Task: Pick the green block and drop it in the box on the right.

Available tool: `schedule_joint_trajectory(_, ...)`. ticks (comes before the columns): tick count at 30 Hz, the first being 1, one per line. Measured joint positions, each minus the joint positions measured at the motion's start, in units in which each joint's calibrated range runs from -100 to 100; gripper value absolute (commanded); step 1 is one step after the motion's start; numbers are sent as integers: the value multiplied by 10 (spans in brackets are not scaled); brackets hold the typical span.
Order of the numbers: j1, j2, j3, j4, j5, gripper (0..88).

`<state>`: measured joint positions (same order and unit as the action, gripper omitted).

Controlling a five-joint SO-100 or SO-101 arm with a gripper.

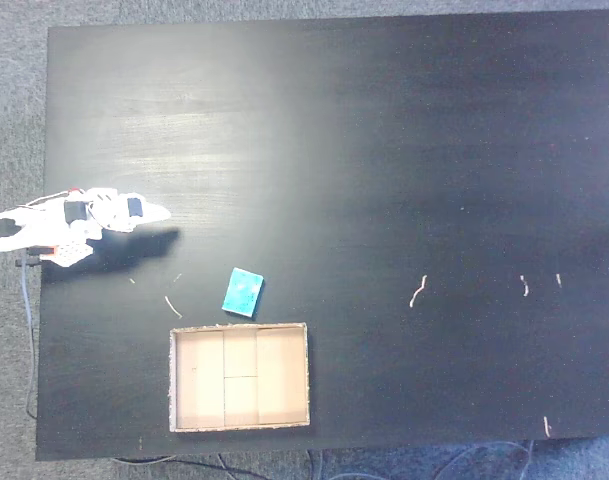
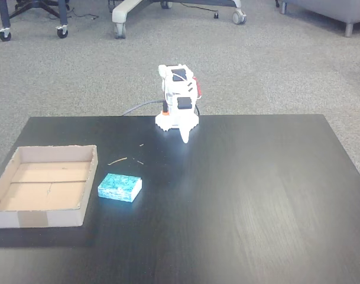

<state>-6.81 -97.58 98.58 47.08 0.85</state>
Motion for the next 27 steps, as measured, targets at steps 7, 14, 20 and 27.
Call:
schedule_joint_trajectory(7,0,0,0,0,0,1)
schedule_joint_trajectory(14,0,0,0,0,0,1)
schedule_joint_trajectory(20,0,0,0,0,0,1)
schedule_joint_trajectory(27,0,0,0,0,0,2)
